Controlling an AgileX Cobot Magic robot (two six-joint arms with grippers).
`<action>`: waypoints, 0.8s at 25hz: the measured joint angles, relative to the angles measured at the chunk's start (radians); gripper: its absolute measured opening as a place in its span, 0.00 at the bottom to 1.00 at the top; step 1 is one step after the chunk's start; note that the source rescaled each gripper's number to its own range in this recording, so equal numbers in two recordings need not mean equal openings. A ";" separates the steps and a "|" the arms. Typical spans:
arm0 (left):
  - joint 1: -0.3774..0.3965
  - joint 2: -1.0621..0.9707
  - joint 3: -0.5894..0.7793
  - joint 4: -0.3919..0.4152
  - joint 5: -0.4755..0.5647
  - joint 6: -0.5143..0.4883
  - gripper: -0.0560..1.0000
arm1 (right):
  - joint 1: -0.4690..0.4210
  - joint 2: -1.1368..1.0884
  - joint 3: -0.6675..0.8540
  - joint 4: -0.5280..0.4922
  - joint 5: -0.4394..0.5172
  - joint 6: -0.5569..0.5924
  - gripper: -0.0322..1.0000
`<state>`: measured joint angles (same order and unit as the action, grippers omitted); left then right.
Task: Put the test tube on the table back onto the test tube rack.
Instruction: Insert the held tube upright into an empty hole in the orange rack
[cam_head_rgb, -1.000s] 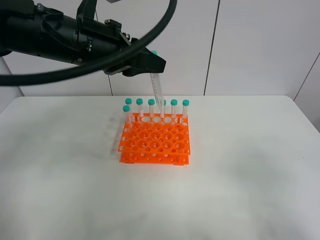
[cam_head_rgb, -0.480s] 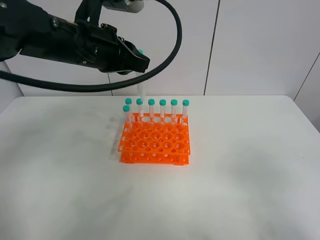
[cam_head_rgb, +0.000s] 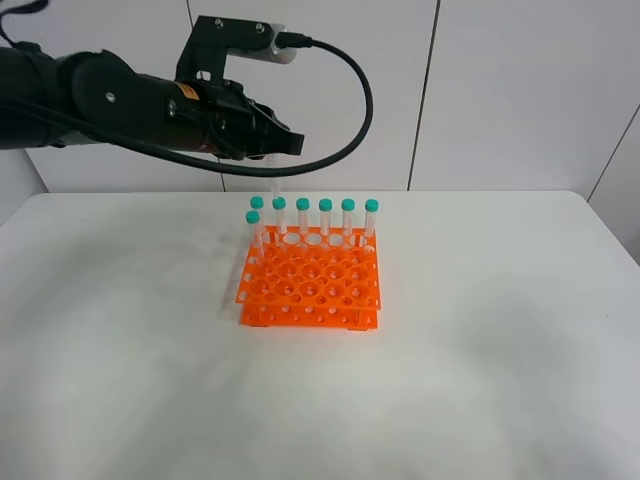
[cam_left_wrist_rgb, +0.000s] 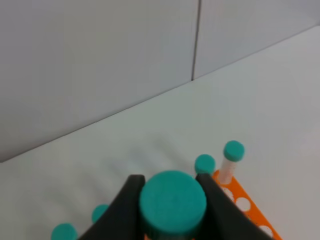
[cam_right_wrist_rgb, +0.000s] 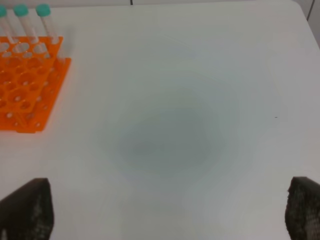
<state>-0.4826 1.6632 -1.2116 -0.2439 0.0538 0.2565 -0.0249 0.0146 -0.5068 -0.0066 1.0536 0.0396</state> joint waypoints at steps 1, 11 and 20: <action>0.000 0.016 0.000 0.015 -0.009 -0.020 0.06 | 0.000 0.000 0.000 0.000 0.000 0.000 1.00; 0.003 0.149 0.000 0.103 -0.082 -0.200 0.06 | 0.000 0.000 0.000 0.000 0.000 0.000 1.00; 0.011 0.170 0.000 0.190 -0.124 -0.311 0.06 | 0.000 0.000 0.000 0.000 0.000 0.000 1.00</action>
<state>-0.4719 1.8330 -1.2116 -0.0543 -0.0702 -0.0545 -0.0249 0.0146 -0.5068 -0.0062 1.0536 0.0396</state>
